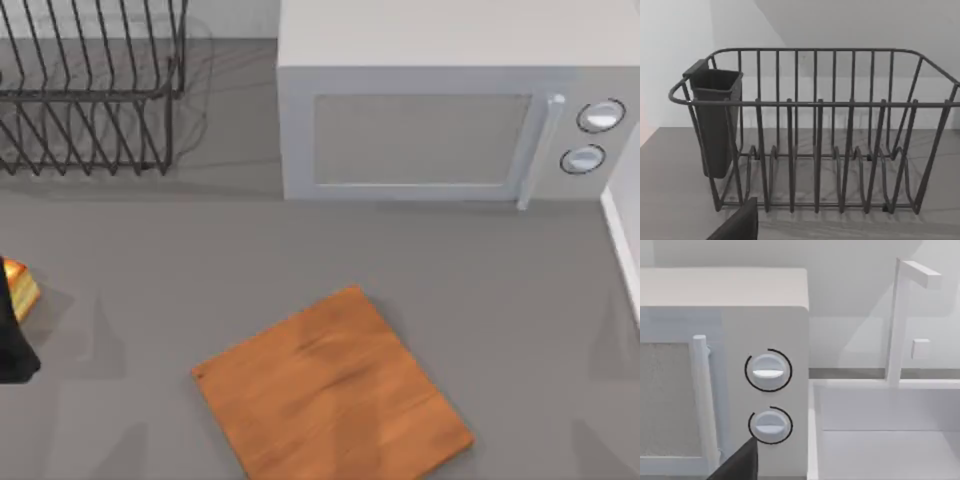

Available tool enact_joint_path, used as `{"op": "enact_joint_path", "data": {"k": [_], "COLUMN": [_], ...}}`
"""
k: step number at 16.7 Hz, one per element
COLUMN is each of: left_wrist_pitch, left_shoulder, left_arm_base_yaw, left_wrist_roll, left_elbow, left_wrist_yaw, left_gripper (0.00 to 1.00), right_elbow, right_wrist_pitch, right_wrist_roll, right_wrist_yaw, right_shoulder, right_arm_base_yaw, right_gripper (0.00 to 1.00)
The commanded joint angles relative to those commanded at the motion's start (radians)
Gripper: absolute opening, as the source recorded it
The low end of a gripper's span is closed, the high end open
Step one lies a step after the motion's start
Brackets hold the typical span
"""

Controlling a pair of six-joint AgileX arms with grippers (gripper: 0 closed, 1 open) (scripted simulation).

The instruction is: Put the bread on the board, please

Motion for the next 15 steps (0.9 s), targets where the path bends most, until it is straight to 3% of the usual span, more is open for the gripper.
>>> {"op": "enact_joint_path", "data": {"k": [7,15], "left_wrist_pitch": [-0.103,-0.494], "left_shoulder": [0.157,0.888], "left_arm_base_yaw": [0.013,0.052], "left_wrist_roll": [0.051,0.235], "left_elbow": [0.139,0.632], "left_wrist_yaw": [-0.002,0.002], "left_gripper": [1.00,1.00], "right_elbow": [0.000,0.000], "right_wrist_pitch": [0.000,0.000], "right_wrist_roll": [0.000,0.000], "right_wrist_yaw": [0.000,0.000], "right_shoulder": [0.000,0.000], "right_arm_base_yaw": [0.000,0.000], "right_gripper": [1.00,1.00]}}
